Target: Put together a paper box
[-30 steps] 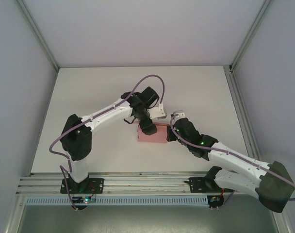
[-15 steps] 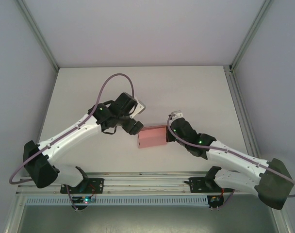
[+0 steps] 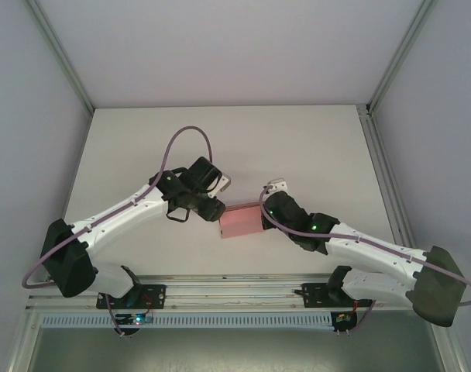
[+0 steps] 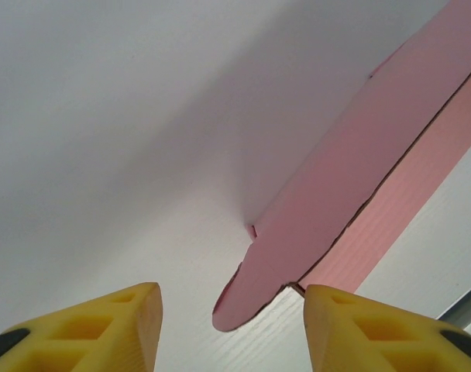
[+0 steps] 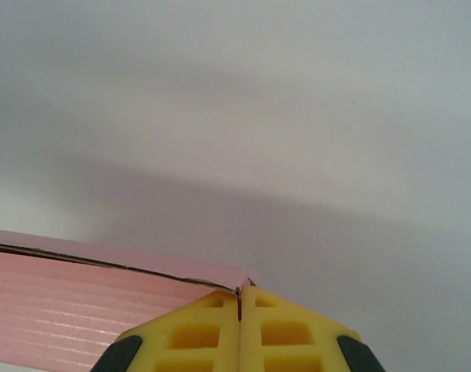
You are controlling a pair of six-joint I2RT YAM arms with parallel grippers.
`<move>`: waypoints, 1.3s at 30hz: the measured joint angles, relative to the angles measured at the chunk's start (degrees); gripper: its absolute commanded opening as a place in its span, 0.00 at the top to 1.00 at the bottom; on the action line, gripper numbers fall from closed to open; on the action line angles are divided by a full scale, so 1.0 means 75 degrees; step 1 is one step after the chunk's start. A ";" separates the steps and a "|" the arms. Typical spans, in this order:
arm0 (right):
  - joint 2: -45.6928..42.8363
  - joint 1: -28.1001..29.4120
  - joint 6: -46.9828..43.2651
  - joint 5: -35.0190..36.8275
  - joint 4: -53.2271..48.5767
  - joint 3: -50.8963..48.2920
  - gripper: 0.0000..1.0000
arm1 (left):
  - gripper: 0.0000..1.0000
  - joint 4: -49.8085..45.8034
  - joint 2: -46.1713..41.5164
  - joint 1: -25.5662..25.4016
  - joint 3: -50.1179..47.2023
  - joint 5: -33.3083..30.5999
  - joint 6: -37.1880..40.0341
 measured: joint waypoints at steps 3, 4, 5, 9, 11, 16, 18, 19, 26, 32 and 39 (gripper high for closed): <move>0.0006 0.0099 0.0000 0.0125 -0.0067 0.0017 1.00 | 0.60 0.0003 0.0119 0.0000 -0.0006 0.0070 -0.0108; 0.0006 0.0134 0.0006 0.0175 -0.0082 0.0017 1.00 | 0.61 0.0003 0.0178 0.0000 -0.0006 0.0090 -0.0146; 0.0006 0.0160 0.0006 0.0236 -0.0099 0.0017 1.00 | 0.61 0.0006 0.0242 0.0000 -0.0006 0.0119 -0.0178; 0.0006 0.0236 0.0055 0.0373 -0.0149 0.0020 1.00 | 0.70 0.0032 0.0353 0.0000 -0.0073 0.0239 -0.0280; 0.0000 0.0245 0.0090 0.0399 -0.0157 0.0020 1.00 | 0.78 0.0044 0.0356 0.0000 -0.0085 0.0236 -0.0350; 0.0000 0.0370 0.0125 0.0527 -0.0201 0.0020 1.00 | 0.82 0.0064 0.0399 0.0000 -0.0085 0.0391 -0.0577; 0.0000 0.0458 0.0146 0.0659 -0.0236 0.0020 1.00 | 0.85 0.0070 0.0423 0.0000 -0.0082 0.0533 -0.0737; 0.0003 0.0513 0.0149 0.0734 -0.0265 0.0020 1.00 | 0.88 0.0070 0.0455 0.0000 -0.0076 0.0612 -0.0825; 0.0373 0.0970 0.0198 0.1652 -0.0487 0.0181 1.00 | 0.96 -0.0207 0.0796 0.0003 0.0361 0.0656 -0.1571; 0.0924 0.1346 0.0385 0.2541 -0.0883 0.0481 1.00 | 0.96 -0.0458 0.0930 0.0058 0.0545 0.1058 -0.2154; 0.1387 0.1751 0.0624 0.3316 -0.1067 0.0650 1.00 | 0.98 -0.0408 0.0994 0.0437 0.0562 0.1719 -0.3115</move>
